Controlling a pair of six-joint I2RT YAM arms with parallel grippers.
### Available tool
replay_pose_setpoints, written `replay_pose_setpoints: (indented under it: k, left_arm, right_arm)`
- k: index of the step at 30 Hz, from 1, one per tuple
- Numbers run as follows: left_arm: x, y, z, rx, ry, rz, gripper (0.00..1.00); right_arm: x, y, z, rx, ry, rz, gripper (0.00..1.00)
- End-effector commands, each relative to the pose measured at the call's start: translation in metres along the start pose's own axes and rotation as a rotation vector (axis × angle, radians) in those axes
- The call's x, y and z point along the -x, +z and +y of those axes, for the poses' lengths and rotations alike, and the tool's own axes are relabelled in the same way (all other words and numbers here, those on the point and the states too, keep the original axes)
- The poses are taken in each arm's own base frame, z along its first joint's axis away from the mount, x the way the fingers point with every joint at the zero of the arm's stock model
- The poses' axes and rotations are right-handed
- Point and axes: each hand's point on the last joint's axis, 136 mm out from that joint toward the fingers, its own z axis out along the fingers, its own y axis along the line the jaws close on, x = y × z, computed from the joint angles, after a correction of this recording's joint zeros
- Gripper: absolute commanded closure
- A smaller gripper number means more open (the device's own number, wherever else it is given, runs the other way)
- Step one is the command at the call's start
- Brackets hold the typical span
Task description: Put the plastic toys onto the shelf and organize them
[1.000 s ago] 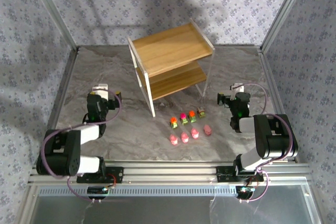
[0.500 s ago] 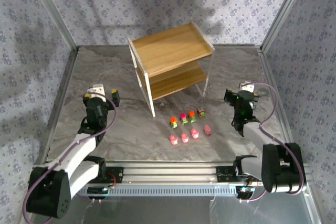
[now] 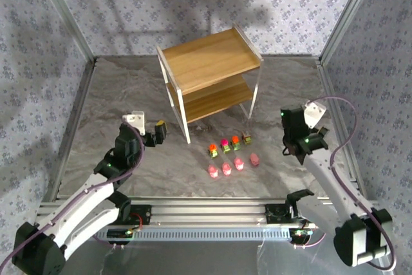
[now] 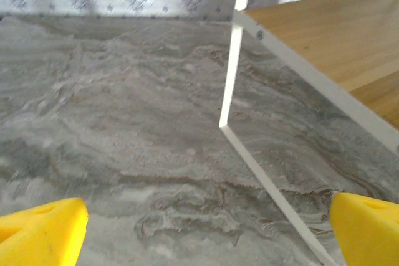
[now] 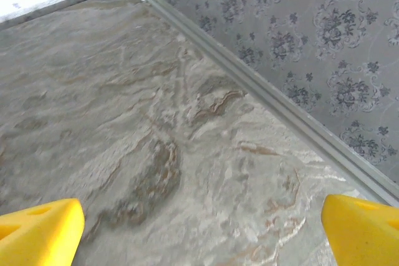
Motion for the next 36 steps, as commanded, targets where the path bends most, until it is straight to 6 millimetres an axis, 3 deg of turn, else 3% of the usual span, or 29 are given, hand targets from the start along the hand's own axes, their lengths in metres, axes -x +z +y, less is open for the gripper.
replay_pose_setpoints:
  k: [1, 8, 16, 26, 36]
  left_arm:
    - [-0.006, -0.006, 0.014, 0.104, -0.035, 0.091, 0.0]
    - [-0.039, -0.012, -0.026, -0.049, 0.032, 0.162, 0.02]
    - [-0.06, -0.015, -0.063, -0.195, 0.106, 0.249, 0.1]
    - [-0.069, -0.014, -0.087, -0.289, 0.14, 0.285, 0.13]
    - [-0.071, -0.014, -0.092, -0.311, 0.146, 0.295, 0.13]
  right_arm:
    - [-0.009, -0.02, -0.011, -0.013, -0.081, -0.026, 0.0]
    - [-0.031, -0.06, 0.023, 0.245, -0.213, -0.001, 0.0]
    - [-0.086, -0.103, 0.051, 0.467, -0.306, 0.09, 0.0]
    - [-0.143, -0.115, 0.063, 0.553, -0.422, 0.16, 0.03]
    - [-0.186, -0.112, 0.063, 0.577, -0.423, 0.309, 0.26]
